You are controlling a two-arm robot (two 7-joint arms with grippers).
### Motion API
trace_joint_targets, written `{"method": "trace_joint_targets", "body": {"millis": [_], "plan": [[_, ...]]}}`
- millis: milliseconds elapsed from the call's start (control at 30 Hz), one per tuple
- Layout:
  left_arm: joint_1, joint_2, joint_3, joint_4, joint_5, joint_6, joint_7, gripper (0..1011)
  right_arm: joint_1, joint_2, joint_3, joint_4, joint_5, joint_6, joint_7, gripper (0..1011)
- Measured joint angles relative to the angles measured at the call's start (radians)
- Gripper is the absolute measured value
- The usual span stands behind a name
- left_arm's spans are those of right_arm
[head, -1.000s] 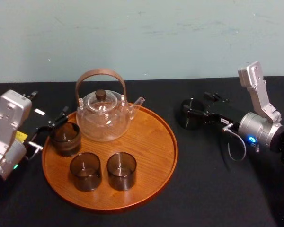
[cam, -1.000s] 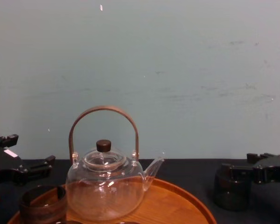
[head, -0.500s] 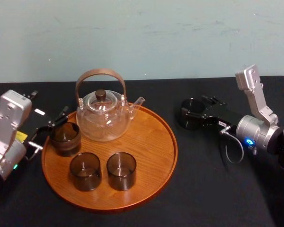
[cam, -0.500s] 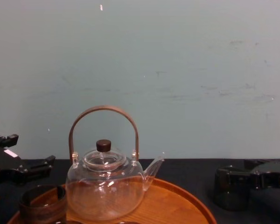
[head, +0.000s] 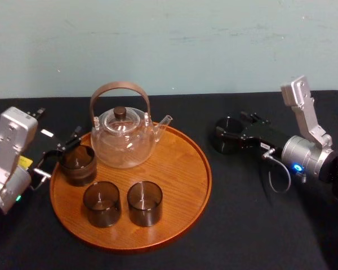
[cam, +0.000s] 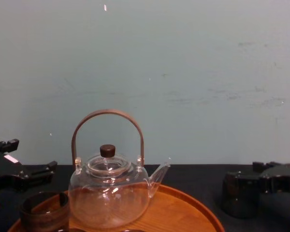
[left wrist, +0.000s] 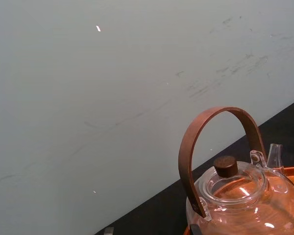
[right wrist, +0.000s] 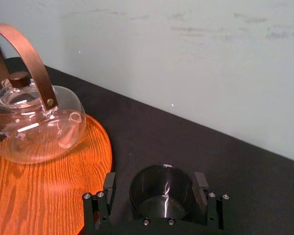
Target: Pick up the glass from the table and place it on the tray.
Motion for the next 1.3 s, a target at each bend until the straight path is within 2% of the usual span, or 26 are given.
{"method": "trace_joint_targets", "body": {"millis": [133, 300, 933, 1300], "plan": [[0.0, 0.0, 0.0, 0.0, 0.0, 0.0, 0.0, 1001, -0.018, 0.017, 0.008, -0.049, -0.001, 0.006, -0.013, 1003], [0.0, 0.0, 0.0, 0.0, 0.0, 0.0, 0.0, 1001, -0.03, 0.027, 0.018, -0.067, 0.0, 0.012, -0.025, 1002], [0.0, 0.0, 0.0, 0.0, 0.0, 0.0, 0.0, 1002, -0.036, 0.021, 0.031, -0.026, 0.013, 0.003, -0.022, 1002], [0.0, 0.0, 0.0, 0.0, 0.0, 0.0, 0.0, 1001, -0.021, 0.011, 0.017, 0.0, 0.008, -0.002, -0.008, 1002]]}}
